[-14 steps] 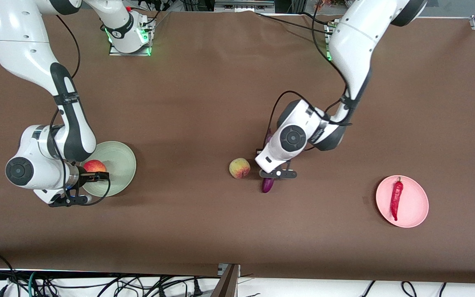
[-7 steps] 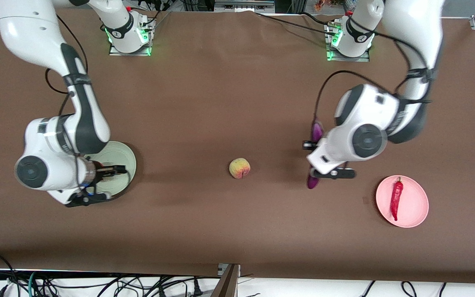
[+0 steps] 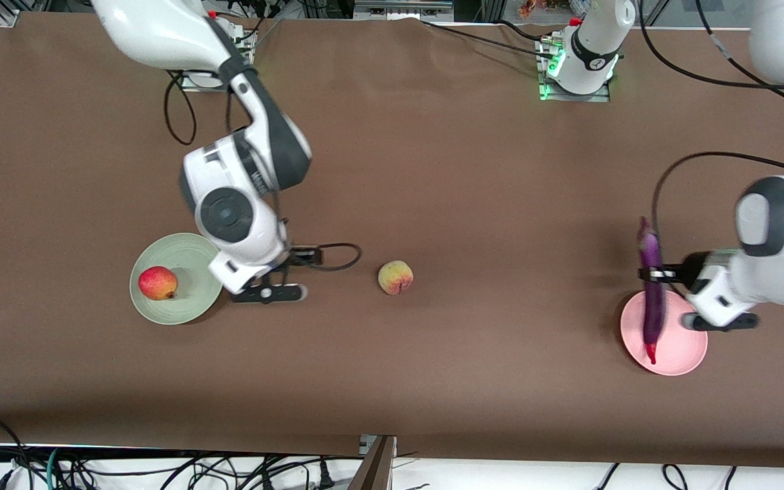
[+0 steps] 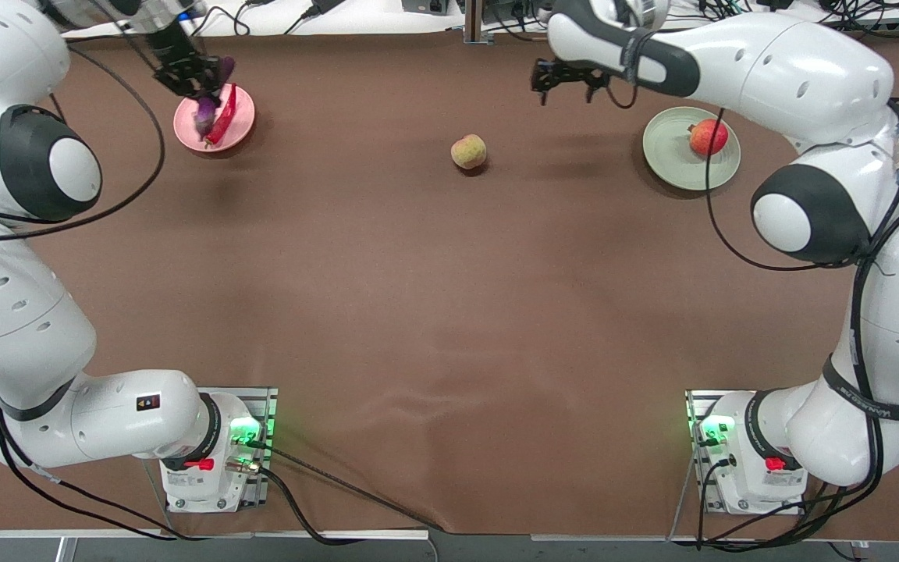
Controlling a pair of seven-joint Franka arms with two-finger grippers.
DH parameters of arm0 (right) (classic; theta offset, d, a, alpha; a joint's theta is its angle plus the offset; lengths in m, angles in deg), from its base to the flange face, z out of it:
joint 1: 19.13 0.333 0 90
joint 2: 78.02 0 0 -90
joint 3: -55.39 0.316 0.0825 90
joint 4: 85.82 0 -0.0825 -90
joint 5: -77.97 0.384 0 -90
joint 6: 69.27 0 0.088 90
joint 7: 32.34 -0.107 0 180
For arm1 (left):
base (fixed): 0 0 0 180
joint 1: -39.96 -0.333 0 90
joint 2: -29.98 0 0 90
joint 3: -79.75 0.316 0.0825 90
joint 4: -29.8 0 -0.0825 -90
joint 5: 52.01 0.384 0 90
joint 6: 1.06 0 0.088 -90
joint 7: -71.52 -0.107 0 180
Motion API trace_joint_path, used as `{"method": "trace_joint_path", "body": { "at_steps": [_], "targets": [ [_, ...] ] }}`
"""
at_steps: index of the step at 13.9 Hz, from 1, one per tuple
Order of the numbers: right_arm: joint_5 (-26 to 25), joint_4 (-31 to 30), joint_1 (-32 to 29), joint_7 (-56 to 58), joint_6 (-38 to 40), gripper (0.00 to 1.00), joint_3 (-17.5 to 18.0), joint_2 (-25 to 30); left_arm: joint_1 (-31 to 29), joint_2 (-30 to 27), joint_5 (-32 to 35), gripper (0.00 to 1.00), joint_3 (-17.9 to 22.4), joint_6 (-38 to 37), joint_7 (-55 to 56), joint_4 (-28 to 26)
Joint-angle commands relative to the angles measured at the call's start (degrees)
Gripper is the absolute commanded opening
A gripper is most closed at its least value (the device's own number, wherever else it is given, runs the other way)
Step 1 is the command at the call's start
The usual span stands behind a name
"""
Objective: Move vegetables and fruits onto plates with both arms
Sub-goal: 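Carry the eggplant to the pink plate while the right gripper reaches the peach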
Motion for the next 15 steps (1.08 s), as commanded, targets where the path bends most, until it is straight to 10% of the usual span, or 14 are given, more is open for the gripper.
{"method": "trace_joint_path", "body": {
  "at_steps": [1, 7, 10, 15],
  "targets": [
    [0.7, 0.7, 2.4, -1.8, -7.7, 1.00, -0.5, -2.3, 0.2, 4.9, 2.8, 0.00, 3.3, 2.7, -6.8, 6.0],
    [1.1, 0.2, 7.9, -6.7, -22.7, 1.00, -0.5, -7.8, 0.7, 10.9, 8.8, 0.02, 4.4, 9.4, -12.7, 7.3],
    [0.3, 0.2, 11.2, -10.6, -29.6, 1.00, -0.8, -11.5, 1.0, 11.5, 8.6, 0.91, 4.3, 9.9, -13.5, 7.5],
    [-3.4, 0.1, 11.9, -11.1, -32.7, 1.00, -1.1, -13.5, 1.0, 9.8, 8.1, 1.00, 3.7, 9.7, -12.6, 7.8]
  ]
}}
